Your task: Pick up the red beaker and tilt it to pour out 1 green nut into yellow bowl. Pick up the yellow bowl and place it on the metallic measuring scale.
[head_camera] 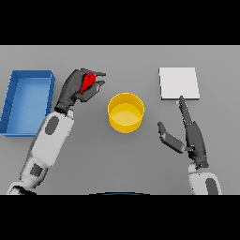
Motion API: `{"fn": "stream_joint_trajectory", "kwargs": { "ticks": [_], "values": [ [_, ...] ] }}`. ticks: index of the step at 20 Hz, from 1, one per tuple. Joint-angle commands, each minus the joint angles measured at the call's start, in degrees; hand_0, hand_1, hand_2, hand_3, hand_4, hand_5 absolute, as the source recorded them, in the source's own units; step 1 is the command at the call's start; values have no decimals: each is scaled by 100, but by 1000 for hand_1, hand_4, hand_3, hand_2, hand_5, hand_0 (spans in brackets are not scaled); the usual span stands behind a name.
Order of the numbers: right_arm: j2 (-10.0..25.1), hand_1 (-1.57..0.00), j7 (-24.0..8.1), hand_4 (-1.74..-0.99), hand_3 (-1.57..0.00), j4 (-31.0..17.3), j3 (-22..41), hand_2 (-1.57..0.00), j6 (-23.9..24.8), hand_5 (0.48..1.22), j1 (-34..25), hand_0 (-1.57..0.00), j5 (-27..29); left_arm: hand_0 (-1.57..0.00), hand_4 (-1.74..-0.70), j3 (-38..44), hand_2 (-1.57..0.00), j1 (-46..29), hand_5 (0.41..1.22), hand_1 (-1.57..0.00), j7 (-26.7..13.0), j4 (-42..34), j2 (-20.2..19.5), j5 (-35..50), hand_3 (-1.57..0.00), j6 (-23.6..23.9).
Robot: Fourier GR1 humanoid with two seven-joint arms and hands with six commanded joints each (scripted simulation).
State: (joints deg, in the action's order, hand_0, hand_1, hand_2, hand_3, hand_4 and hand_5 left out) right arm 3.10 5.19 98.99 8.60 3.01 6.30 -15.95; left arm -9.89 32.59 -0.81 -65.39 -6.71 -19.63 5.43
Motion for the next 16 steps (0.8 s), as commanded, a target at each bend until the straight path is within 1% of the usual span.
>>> {"fn": "stream_joint_trajectory", "kwargs": {
  "ticks": [1, 2, 3, 5, 6, 8, 10, 11, 13, 14, 16],
  "values": [
    [6, 1, 18, -1243, 1, 46, 2, 1, -18, 694, 67, 1, 23, -1563, -1733, -113, -1563, 0, 1119, -1563, -52, -45, -94, -90, -1563, -83],
    [-16, 1, 59, -1243, 1, 39, 12, 1, -10, 696, 98, 1, 26, -1563, -1733, -189, -1563, -9, 1117, -1563, -80, -90, -174, -128, -1563, -151],
    [-45, 1, -48, -1243, 1, 39, 46, 1, -8, 700, 76, 1, -8, -1563, -1733, -247, -1563, -21, 1115, -1563, -96, -132, -245, -141, -1563, -207],
    [-55, 1, 8, -1243, 1, 154, 62, 1, 3, 710, 162, 1, -4, -1563, -1733, -321, -1563, -85, 1113, -1563, -62, -242, -393, -120, -1563, -309],
    [-29, 1, -42, -1248, 1, 142, 36, 1, -24, 711, 150, 1, 29, -1564, -1734, -482, -1565, -30, 1112, -1565, -169, -251, -513, -315, -1565, -341],
    [-8, 1, -10, -1254, 1, 173, 77, 1, -37, 717, 239, 1, -25, -1567, -1737, -871, -1567, 211, 1112, -1567, -313, -167, -708, -790, -1567, -396],
    [-61, 1, -74, -1266, 1, 66, 57, 1, -27, 720, 86, 1, 9, -1568, -1738, -1336, -1568, 569, 1137, -1568, -303, 16, -897, -1353, -1568, -460],
    [-38, 1, -64, -1267, 1, 47, 28, 1, -52, 720, 94, 1, 48, -1569, -1739, -1579, -1569, 746, 1134, -1569, -352, 112, -931, -1621, -1569, -504],
    [-5, 1, -3, -1269, 1, 118, 19, 1, -93, 722, 113, 1, 92, -1570, -1740, -1921, -1570, 1034, 1166, -1570, -323, 355, -1037, -1992, -1570, -605],
    [8, 1, -21, -1268, 1, 122, 0, 1, -108, 722, 88, 1, 119, -1570, -1740, -2083, -1570, 1240, 1177, -1570, -317, 460, -1082, -2166, -1570, -686],
    [-6, 1, -5, -1264, 1, 46, -15, 1, -116, 717, 84, 1, 145, -1570, -1740, -2433, -1570, 1589, 1193, -1570, -221, 685, -1114, -2449, -1570, -934]
  ]
}}
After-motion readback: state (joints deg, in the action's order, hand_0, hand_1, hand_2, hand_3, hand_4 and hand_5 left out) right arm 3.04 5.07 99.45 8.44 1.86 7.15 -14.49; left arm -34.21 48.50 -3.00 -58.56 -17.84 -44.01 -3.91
